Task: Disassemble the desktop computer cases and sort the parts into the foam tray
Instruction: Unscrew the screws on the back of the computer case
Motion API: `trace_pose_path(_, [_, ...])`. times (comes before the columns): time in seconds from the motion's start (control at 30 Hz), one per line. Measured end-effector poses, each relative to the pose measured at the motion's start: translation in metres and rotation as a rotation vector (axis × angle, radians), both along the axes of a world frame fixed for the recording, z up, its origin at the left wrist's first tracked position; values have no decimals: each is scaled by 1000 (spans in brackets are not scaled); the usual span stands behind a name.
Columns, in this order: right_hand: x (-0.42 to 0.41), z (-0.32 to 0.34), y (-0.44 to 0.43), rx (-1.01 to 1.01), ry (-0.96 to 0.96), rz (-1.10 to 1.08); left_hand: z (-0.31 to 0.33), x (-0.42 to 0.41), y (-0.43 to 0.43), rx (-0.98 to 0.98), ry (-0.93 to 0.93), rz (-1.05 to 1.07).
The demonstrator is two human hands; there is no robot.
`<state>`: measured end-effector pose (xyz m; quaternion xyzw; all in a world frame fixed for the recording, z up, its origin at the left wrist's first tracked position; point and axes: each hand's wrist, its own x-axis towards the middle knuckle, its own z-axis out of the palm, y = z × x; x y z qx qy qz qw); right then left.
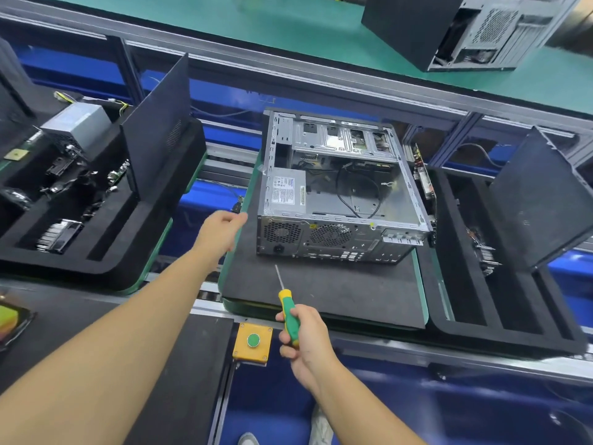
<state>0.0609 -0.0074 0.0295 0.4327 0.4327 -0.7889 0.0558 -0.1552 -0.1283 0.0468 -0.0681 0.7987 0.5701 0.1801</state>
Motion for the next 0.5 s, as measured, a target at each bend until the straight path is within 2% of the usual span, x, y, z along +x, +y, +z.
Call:
trace_pose_path(0.1, [-10,-9,-5,3,-2,23,18,-13,5,-160,173,-165])
trace_pose_path(0.17, [-17,-13,-9,17,5,46,24,-18,12,-209,175,-232])
trace_pose_path(0.37, [-36,-21,-19,26,36,50,13,-17,30,-75,63,-215])
trace_pose_path(0.5, [-43,-23,-22,17,43,38,12,-19,34,-63,42,-202])
